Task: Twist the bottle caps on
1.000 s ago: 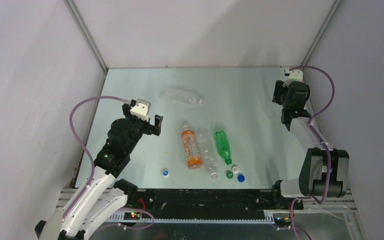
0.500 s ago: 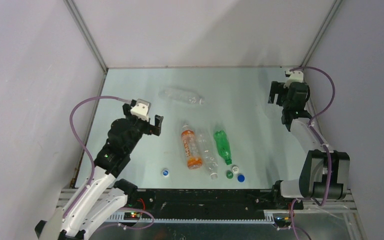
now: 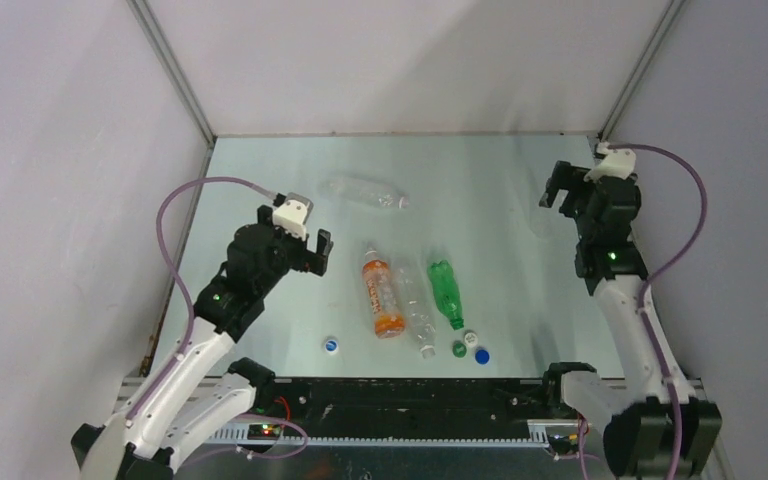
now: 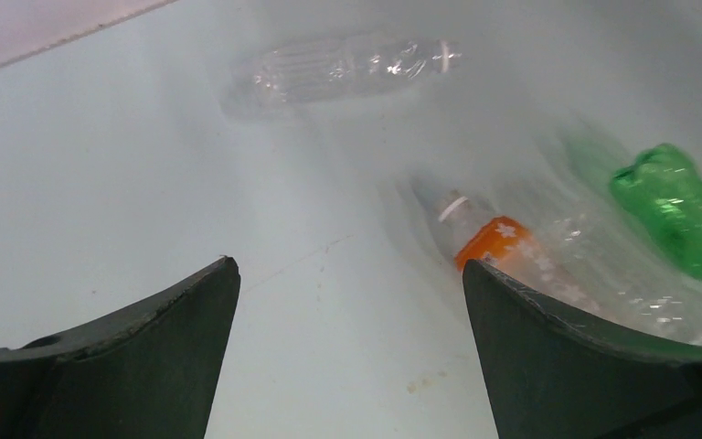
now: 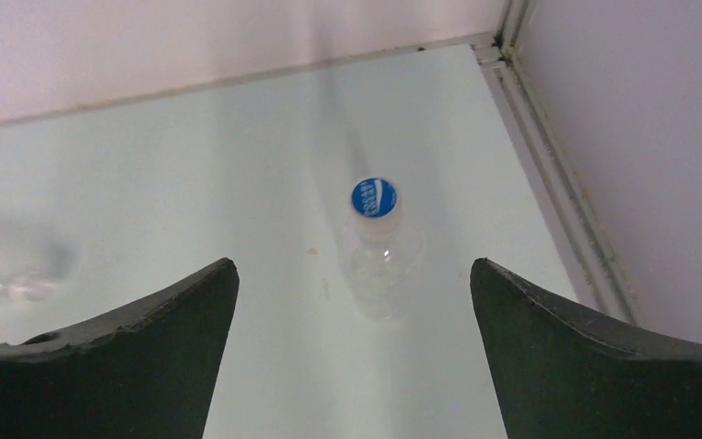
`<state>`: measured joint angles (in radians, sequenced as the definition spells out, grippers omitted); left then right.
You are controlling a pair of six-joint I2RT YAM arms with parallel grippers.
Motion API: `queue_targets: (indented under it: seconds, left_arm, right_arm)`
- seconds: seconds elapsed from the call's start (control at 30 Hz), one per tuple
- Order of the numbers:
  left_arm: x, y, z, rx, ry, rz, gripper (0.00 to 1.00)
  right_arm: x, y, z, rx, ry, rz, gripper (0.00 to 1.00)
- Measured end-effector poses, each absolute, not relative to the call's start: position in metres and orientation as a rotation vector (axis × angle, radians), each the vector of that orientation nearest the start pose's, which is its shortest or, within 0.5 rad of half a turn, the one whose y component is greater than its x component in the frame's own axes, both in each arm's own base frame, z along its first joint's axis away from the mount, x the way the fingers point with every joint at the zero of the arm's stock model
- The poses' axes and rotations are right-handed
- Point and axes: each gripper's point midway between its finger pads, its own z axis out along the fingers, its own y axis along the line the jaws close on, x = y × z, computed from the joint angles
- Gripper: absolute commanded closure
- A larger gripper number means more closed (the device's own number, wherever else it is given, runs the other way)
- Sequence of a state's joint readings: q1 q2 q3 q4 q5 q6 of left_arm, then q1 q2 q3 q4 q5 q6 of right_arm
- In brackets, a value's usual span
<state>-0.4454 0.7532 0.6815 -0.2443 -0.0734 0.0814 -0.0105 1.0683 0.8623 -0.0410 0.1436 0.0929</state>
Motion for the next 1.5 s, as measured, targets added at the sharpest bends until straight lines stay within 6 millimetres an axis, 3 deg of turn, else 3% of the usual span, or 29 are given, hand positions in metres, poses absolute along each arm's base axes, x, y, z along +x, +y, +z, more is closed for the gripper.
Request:
queue_targets:
  seconds: [0.27, 0.4, 0.47, 0.6, 0.77, 0.9, 1.1, 1.23, 1.5]
  left_arm:
    - [0.25, -0.116, 0.263, 0.403, 1.775, -0.294, 0.02]
    - [0.231, -0.1, 0.263, 0.308, 1.708, -0.304, 0.02]
    - [0.228, -0.089, 0.256, 0.235, 1.695, -0.283, 0.02]
    - [0.225, -0.077, 0.223, 0.173, 1.717, -0.244, 0.02]
    - [0.221, -0.08, 0.197, 0.244, 1.729, -0.234, 0.02]
    - [0.217, -0.081, 0.193, 0.282, 1.682, -0.235, 0.02]
    - [0.214, -0.078, 0.194, 0.287, 1.679, -0.224, 0.02]
    - [0.217, -0.078, 0.201, 0.289, 1.753, -0.207, 0.02]
    - [0.232, -0.078, 0.206, 0.223, 1.956, -0.162, 0.02]
  right_arm:
    - [0.3, 0.022, 0.32, 0.114, 1.651, 0.238, 0.01]
    - [0.271, 0.036, 0.32, 0.113, 1.624, 0.337, 0.01]
    - [0.267, 0.043, 0.311, 0.103, 1.661, 0.377, 0.01]
    - [0.265, 0.059, 0.27, 0.117, 1.831, 0.473, 0.01]
    - [0.252, 0.093, 0.227, 0.073, 1.995, 0.571, 0.01]
    - [0.23, 0.128, 0.201, -0.043, 2.097, 0.606, 0.01]
    - [0.205, 0.164, 0.162, -0.147, 2.234, 0.589, 0.03]
    - [0.178, 0.183, 0.122, -0.203, 2.349, 0.559, 0.04]
    - [0.142, 0.222, 0.081, -0.306, 2.463, 0.506, 0.13]
